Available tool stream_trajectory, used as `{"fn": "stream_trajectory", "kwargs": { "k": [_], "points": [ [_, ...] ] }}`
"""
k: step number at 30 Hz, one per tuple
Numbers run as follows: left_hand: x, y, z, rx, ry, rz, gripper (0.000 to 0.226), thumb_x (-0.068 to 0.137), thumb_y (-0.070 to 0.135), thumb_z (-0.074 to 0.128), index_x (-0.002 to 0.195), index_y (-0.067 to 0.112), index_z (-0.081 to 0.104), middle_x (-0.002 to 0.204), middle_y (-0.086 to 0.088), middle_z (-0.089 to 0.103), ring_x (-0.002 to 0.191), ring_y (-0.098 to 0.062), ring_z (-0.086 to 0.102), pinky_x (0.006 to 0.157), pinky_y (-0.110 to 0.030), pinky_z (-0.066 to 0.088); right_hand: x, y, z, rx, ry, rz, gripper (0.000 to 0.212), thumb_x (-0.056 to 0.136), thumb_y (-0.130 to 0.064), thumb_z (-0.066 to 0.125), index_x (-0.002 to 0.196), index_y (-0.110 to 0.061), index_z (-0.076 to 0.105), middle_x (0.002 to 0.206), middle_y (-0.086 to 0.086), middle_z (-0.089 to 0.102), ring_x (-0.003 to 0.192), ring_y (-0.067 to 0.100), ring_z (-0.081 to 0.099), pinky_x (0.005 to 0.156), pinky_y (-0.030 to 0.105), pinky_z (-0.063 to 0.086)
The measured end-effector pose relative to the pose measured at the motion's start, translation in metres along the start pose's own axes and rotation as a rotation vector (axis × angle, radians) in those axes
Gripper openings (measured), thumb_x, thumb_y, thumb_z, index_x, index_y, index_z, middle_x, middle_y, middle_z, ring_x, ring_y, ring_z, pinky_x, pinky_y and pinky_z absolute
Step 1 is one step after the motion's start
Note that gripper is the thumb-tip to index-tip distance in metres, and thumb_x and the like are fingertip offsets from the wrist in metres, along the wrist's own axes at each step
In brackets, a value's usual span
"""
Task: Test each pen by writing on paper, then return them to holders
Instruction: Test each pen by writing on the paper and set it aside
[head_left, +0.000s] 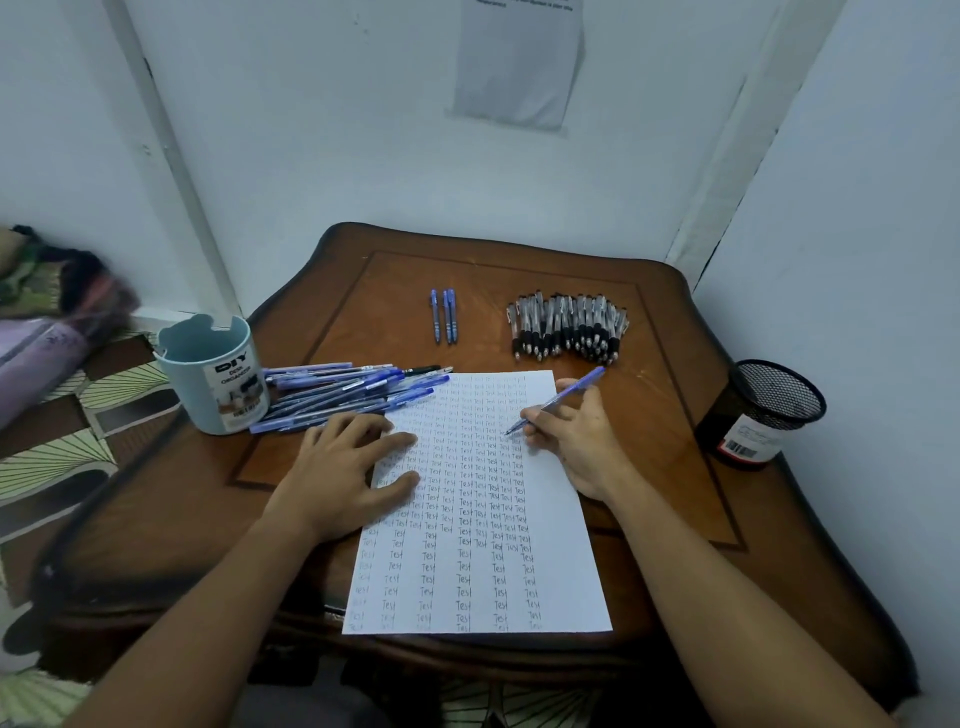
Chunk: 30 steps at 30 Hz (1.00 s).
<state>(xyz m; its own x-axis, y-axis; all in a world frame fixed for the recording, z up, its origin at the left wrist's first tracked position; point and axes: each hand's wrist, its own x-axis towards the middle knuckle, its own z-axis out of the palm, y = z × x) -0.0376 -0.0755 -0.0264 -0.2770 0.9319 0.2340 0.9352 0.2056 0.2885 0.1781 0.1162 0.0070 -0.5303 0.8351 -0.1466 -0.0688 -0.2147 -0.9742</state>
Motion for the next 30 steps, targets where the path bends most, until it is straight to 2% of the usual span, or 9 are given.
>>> {"fn": "stream_trajectory", "kwargs": {
  "k": [3,5,8,12,18,21,26,30],
  "points": [
    [0.001,0.000,0.000,-0.010,-0.002,-0.001,0.066,0.081,0.080,0.028,0.131,0.047,0.057,0.128,0.020,0.046,0.127,-0.009,0.032,0.102,-0.038,0.023,-0.003,0.002,-0.005,-0.178,-0.005,-0.086,0.021,0.098,0.002,0.056,0.113,-0.004,0.042,0.080,0.019,0.059,0.056,0.019,0.061,0.049,0.030,0.051],
    [0.001,-0.001,0.001,-0.008,-0.001,0.001,0.066,0.081,0.080,0.028,0.131,0.048,0.057,0.128,0.020,0.046,0.127,-0.010,0.032,0.102,-0.038,0.024,-0.003,0.003,-0.008,-0.217,-0.004,-0.099,0.016,0.099,0.001,0.055,0.107,-0.006,0.043,0.081,0.021,0.059,0.059,0.022,0.062,0.052,0.031,0.053],
    [0.001,0.000,0.001,-0.004,-0.003,0.000,0.067,0.080,0.080,0.028,0.131,0.048,0.056,0.130,0.019,0.046,0.127,-0.009,0.031,0.101,-0.035,0.021,-0.005,0.008,-0.013,-0.194,-0.013,-0.088,0.027,0.093,0.010,0.060,0.098,-0.010,0.042,0.080,0.019,0.062,0.067,0.030,0.063,0.061,0.034,0.055],
    [0.001,0.000,0.000,-0.003,-0.003,-0.001,0.069,0.079,0.081,0.026,0.132,0.048,0.056,0.130,0.020,0.046,0.127,-0.007,0.029,0.099,-0.031,0.017,-0.010,0.012,-0.014,-0.255,-0.008,-0.157,0.033,0.090,0.013,0.061,0.095,-0.014,0.043,0.075,0.013,0.064,0.065,0.028,0.063,0.053,0.031,0.050],
    [0.001,0.000,0.000,0.009,-0.018,-0.005,0.070,0.079,0.081,0.025,0.132,0.047,0.056,0.131,0.019,0.046,0.127,-0.009,0.031,0.100,-0.033,0.019,-0.012,0.016,-0.016,-0.293,-0.006,-0.179,0.031,0.089,0.009,0.065,0.096,-0.015,0.046,0.078,0.014,0.065,0.070,0.036,0.065,0.065,0.043,0.056],
    [0.000,0.000,0.000,0.012,-0.020,-0.008,0.070,0.079,0.081,0.025,0.133,0.047,0.055,0.131,0.019,0.046,0.128,-0.008,0.030,0.100,-0.033,0.018,-0.013,0.016,-0.015,-0.338,-0.004,-0.201,0.029,0.090,0.008,0.065,0.097,-0.013,0.046,0.077,0.014,0.065,0.068,0.034,0.065,0.064,0.041,0.057],
    [0.001,0.001,-0.001,0.014,-0.020,-0.007,0.071,0.079,0.081,0.024,0.133,0.047,0.055,0.132,0.019,0.045,0.128,-0.008,0.029,0.099,-0.031,0.016,-0.015,0.014,-0.011,-0.415,0.009,-0.233,0.025,0.092,0.005,0.063,0.100,-0.010,0.045,0.086,0.024,0.064,0.061,0.019,0.065,0.059,0.028,0.056],
    [0.000,0.002,-0.001,0.013,-0.019,-0.004,0.071,0.079,0.081,0.024,0.133,0.047,0.055,0.131,0.019,0.045,0.128,-0.008,0.029,0.099,-0.031,0.015,-0.015,0.013,-0.013,-0.391,-0.005,-0.224,0.027,0.091,0.008,0.064,0.096,-0.010,0.044,0.082,0.017,0.062,0.064,0.025,0.065,0.059,0.032,0.057]
  ]
}}
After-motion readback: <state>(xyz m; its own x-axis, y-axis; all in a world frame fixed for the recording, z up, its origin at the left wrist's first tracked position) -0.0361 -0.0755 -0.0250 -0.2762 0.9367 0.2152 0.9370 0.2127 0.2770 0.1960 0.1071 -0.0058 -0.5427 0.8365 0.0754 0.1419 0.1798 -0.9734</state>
